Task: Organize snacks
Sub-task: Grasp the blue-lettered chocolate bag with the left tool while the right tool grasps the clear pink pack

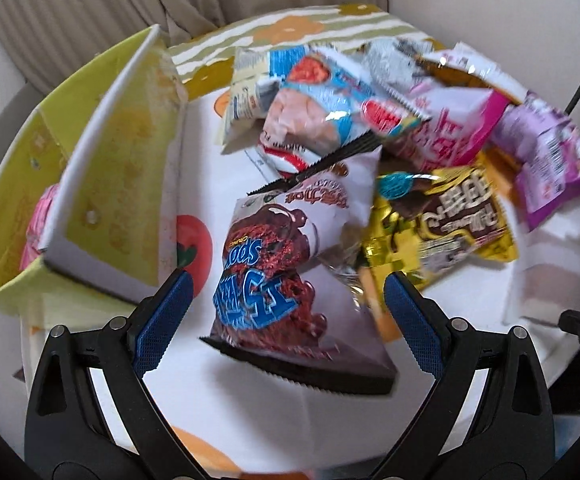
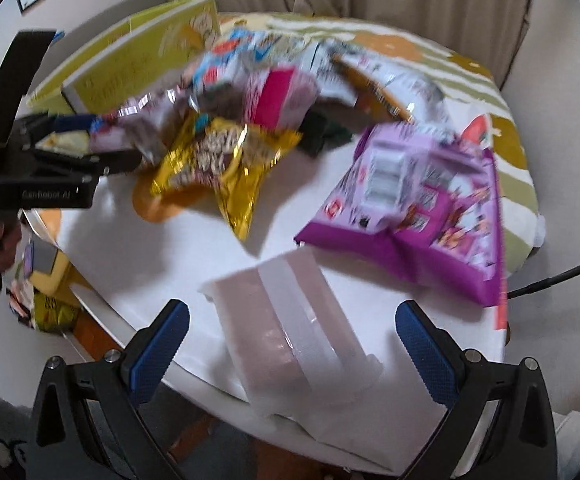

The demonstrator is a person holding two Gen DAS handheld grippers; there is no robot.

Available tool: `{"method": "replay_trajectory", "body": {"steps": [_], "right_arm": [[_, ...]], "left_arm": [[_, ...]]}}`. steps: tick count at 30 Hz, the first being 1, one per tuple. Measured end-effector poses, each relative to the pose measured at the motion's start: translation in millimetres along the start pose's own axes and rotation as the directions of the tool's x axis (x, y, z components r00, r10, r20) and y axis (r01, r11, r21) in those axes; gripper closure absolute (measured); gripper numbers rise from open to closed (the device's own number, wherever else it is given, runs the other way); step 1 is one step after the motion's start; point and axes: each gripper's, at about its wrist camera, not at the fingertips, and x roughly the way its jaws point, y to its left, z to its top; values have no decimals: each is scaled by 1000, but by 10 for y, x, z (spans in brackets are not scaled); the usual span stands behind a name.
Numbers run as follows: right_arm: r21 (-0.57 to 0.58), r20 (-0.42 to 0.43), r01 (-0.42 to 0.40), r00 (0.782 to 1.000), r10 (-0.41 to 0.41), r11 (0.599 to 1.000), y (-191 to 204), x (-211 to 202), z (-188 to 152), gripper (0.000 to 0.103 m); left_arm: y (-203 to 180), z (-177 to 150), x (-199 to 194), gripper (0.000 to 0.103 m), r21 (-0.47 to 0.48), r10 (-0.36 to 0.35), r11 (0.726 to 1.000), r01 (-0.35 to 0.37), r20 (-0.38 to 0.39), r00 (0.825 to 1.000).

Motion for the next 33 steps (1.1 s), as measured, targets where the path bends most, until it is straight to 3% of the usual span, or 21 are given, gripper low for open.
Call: {"method": "replay_trajectory", "body": {"steps": [4,7,10,12,14,19,27,33], "right_arm": [[-22,-15,-2,1000,2,1000,0,99,-26,0],[-36,-25,1,1000,-2,999,-8,149,-43,0],[-52,-33,-11,999,9,999,14,181,-41,7],[-68,-41,-15,999,12,998,39,219,-35,11],[-80,-50,-28,998,24,996,59,247,-31,15],[-112,-57,-32,998,26,993,124,283,-57,17],[-177,-65,-27,998,16,984,240,360,-222,35],[-174,-46,-12,999,4,985,282,320,-289,40]], "left_arm": [[5,18,122,9,12,6,1000,-6,-3,1000],[5,28,214,21,22,5,1000,-4,-20,1000],[-14,36,251,23,33,10,999,-10,-23,1000],[-27,38,247,36,42,-3,999,4,-25,1000],[-48,37,236,39,55,1,998,0,-26,1000],[-71,19,180,42,58,3,998,-1,-36,999],[-4,-75,91,42,16,-10,1000,11,-62,998],[66,-134,28,42,-16,-16,1000,15,-69,997]]}}
